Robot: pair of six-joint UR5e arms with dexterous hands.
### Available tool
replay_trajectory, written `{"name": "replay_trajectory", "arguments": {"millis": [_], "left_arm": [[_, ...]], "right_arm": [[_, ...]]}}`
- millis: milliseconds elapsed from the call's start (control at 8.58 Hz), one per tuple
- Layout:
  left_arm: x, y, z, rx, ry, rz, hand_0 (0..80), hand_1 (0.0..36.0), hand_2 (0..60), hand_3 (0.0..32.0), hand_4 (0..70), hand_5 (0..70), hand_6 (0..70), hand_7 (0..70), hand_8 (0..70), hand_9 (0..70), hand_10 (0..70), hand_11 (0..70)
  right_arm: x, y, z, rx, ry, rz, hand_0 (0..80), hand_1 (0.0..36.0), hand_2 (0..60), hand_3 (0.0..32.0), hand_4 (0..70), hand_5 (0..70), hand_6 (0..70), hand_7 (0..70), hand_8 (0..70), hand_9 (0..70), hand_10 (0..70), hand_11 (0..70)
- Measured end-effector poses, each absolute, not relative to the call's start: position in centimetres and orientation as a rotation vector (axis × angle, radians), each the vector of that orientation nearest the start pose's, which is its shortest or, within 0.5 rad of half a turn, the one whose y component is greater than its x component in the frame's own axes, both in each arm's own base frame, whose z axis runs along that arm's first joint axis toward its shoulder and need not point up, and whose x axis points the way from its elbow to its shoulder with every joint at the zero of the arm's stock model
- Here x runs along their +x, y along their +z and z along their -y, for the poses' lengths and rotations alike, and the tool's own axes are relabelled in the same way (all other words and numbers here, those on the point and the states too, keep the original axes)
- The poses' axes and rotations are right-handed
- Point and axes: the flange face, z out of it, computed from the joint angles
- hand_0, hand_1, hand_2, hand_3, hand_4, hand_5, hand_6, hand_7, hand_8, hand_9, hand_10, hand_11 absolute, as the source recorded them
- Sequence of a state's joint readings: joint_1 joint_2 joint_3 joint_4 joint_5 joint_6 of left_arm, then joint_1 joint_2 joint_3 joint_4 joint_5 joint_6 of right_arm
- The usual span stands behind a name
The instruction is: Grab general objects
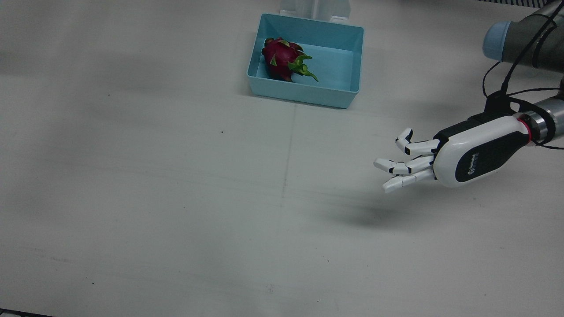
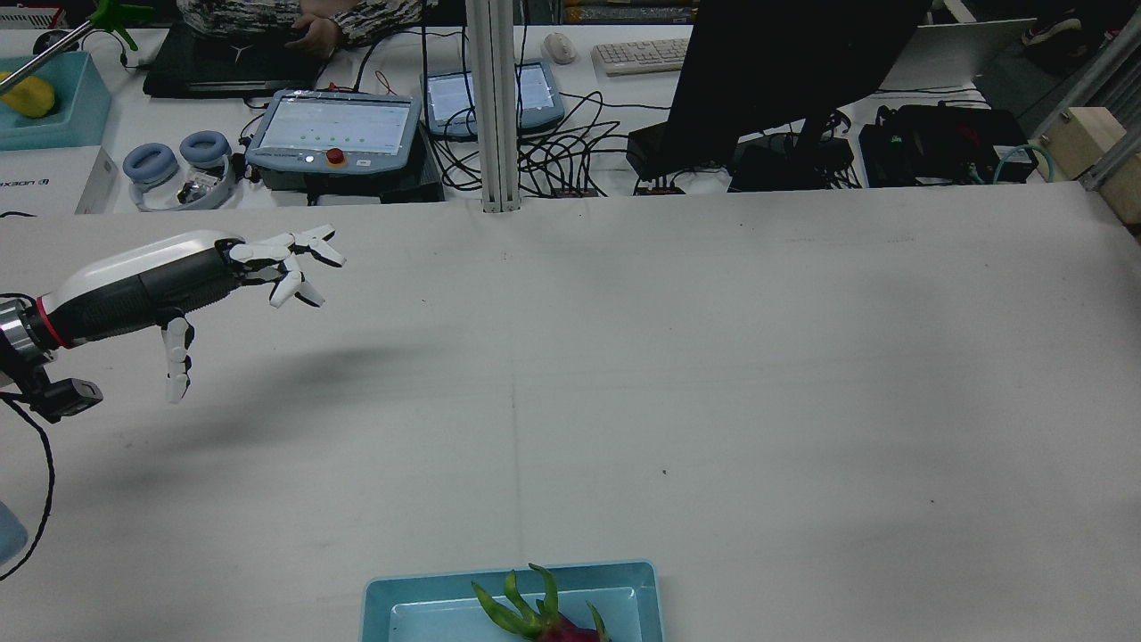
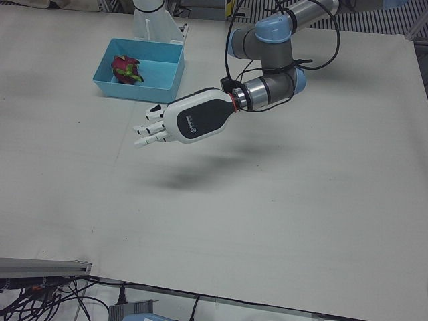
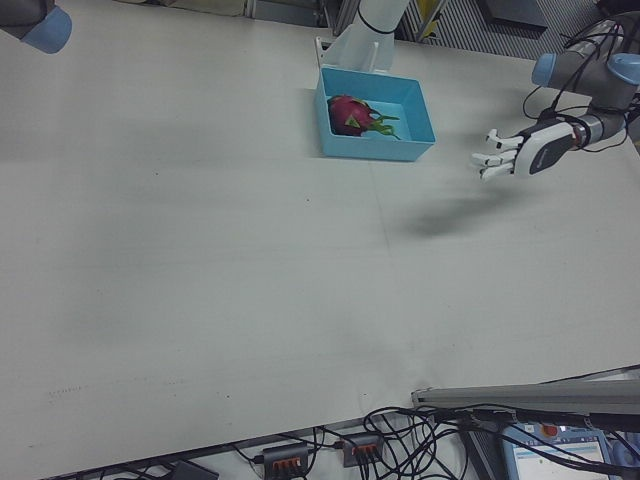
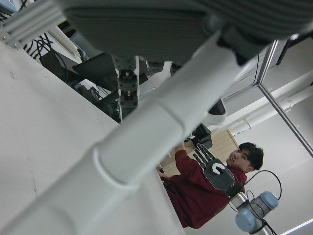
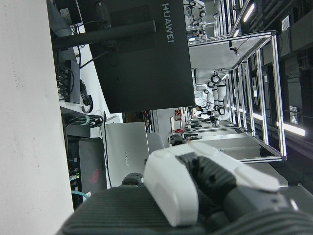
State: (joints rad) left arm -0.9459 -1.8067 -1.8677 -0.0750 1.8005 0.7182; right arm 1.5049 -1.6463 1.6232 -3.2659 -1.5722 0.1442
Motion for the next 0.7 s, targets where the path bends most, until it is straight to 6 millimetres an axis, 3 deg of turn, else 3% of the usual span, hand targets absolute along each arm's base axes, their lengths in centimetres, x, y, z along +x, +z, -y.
{"name": "replay_trajectory", "arguments": {"millis": [117,350,699], "left_arm": [[23.4,42.1,54.4,0.009,-0.820,-2.259,80.0,36.0,60.0,0.0,2.7,70.0,4.5,44.7,0.0,7.5,7.3,16.7],[20.4,46.8,57.7,0.106,-0.949,-2.260,80.0,36.0,60.0,0.0,5.7,70.0,7.1,49.8,0.4,8.5,6.9,15.9],[15.2,53.3,61.0,0.241,-1.109,-2.223,80.0,36.0,60.0,0.0,4.9,70.0,5.5,46.1,0.1,7.8,6.6,15.6]], "right_arm": [[10.4,70.9,45.2,0.213,-2.334,-2.003,0.0,0.0,0.0,0.0,0.0,0.0,0.0,0.0,0.0,0.0,0.0,0.0],[10.4,70.9,45.2,0.213,-2.335,-2.003,0.0,0.0,0.0,0.0,0.0,0.0,0.0,0.0,0.0,0.0,0.0,0.0],[10.4,70.9,45.2,0.213,-2.334,-2.003,0.0,0.0,0.0,0.0,0.0,0.0,0.0,0.0,0.0,0.0,0.0,0.0]]}}
